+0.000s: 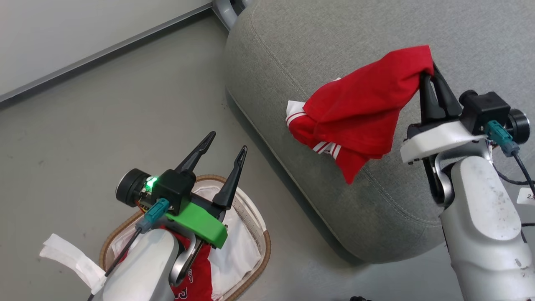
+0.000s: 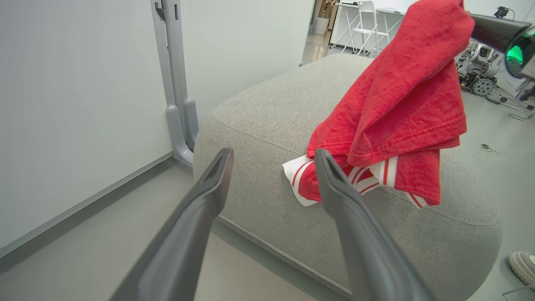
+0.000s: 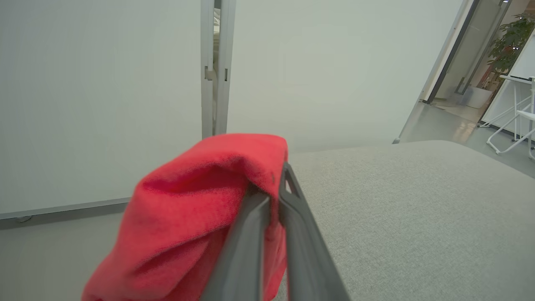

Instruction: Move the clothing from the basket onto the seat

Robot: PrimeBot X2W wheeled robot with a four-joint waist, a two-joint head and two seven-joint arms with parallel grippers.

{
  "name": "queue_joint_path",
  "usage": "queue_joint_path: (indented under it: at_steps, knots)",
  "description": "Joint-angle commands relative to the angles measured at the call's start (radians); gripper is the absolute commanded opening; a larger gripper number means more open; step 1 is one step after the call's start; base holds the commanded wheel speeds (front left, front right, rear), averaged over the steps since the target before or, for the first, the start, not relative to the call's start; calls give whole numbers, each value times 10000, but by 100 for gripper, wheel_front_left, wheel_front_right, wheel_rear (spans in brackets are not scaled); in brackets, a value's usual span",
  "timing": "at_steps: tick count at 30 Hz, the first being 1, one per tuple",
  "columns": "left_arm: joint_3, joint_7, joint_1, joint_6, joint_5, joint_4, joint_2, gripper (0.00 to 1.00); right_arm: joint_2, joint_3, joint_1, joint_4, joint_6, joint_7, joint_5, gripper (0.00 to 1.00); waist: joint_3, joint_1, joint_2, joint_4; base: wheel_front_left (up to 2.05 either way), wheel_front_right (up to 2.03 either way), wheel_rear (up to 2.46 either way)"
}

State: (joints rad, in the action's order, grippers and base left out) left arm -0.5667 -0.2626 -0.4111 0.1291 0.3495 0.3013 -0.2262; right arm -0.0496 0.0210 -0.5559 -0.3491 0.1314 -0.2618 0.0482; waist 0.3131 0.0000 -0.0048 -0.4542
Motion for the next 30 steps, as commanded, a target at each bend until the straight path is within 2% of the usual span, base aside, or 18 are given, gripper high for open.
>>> queue_joint_path:
  at_steps: [1,5,7,11,18,25,30]
  knots:
    - [-30,-34,-201,26,3,-51,-90,100,-21,61,-427,76,-14,-49,-197,0,251,0,48,151,0,0,0]
    - [-275,-34,-416,26,76,-177,-123,100,-25,471,-1373,86,-14,-49,-806,0,692,0,48,606,0,0,0]
    - [-471,-34,-560,26,84,-196,-138,100,-271,804,-2024,138,-15,-49,-1032,0,983,0,48,940,0,0,0]
    - [-815,-34,-872,26,117,-267,-157,100,-1068,1172,-3305,2,-14,-49,-1501,0,1538,0,48,1709,0,0,0]
    - [-1227,-34,-1276,26,51,-488,-217,100,-2965,1684,-5295,-466,-14,152,-2241,0,2511,0,48,3024,0,0,0]
    - [-1484,-34,-1669,26,-79,-683,-262,100,-4057,2445,-5605,-932,-14,944,-2459,0,3380,0,48,3776,0,0,0]
    - [-1464,-34,-1925,26,-128,-842,-375,100,-4136,3181,-5014,-1732,-14,1221,-2698,0,3796,0,48,3951,0,0,0]
